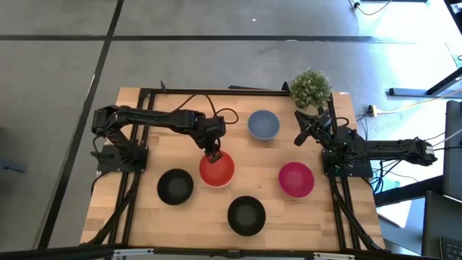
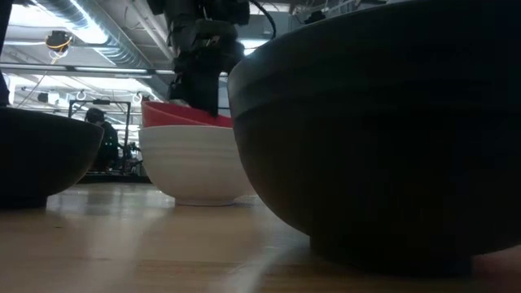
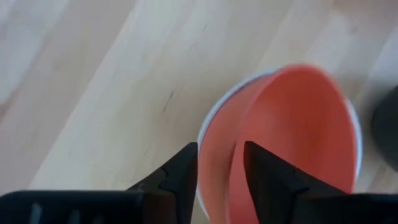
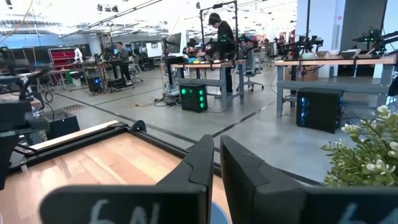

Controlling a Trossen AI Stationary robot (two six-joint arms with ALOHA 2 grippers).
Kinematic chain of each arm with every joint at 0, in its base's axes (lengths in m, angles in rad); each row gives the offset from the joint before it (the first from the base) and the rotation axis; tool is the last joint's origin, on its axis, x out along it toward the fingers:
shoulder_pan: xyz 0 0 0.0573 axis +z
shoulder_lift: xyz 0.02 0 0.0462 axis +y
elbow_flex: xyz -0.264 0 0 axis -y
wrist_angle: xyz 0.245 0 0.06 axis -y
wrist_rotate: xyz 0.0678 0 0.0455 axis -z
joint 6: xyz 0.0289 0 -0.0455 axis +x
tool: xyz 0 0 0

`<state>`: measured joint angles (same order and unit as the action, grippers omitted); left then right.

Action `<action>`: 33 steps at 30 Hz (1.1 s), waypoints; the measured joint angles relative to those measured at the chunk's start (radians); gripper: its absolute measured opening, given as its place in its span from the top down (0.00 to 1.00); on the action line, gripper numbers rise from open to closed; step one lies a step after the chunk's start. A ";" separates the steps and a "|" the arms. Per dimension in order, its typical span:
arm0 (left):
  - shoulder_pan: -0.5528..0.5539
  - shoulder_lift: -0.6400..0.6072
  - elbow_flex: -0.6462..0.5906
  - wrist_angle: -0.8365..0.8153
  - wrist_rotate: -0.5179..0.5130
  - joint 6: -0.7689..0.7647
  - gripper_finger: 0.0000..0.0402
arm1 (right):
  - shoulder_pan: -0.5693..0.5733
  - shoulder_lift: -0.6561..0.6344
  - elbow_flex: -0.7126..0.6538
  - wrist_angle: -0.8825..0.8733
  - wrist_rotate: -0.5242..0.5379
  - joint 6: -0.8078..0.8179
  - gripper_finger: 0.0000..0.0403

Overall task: Nest bowls inside each other
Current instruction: Stack the blue bowl on top of the orange bowl

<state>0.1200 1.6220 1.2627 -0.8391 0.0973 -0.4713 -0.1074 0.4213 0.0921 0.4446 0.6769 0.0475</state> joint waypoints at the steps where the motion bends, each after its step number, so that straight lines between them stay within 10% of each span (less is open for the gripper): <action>1: 0.001 -0.007 0.000 0.013 -0.006 0.008 0.69 | 0.000 0.000 0.000 0.000 0.000 0.000 0.92; 25: 0.262 -0.491 -0.003 -0.001 -0.366 0.195 0.70 | 0.001 -0.001 0.018 0.103 -0.086 0.059 0.92; 33: 0.284 -0.694 -0.201 0.219 -0.342 0.195 0.70 | 0.000 0.052 0.271 -0.455 -0.316 0.083 0.92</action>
<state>0.4042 0.9281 1.0613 -0.6199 -0.2448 -0.2767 -0.1074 0.4737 0.3635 -0.0103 0.3606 0.1303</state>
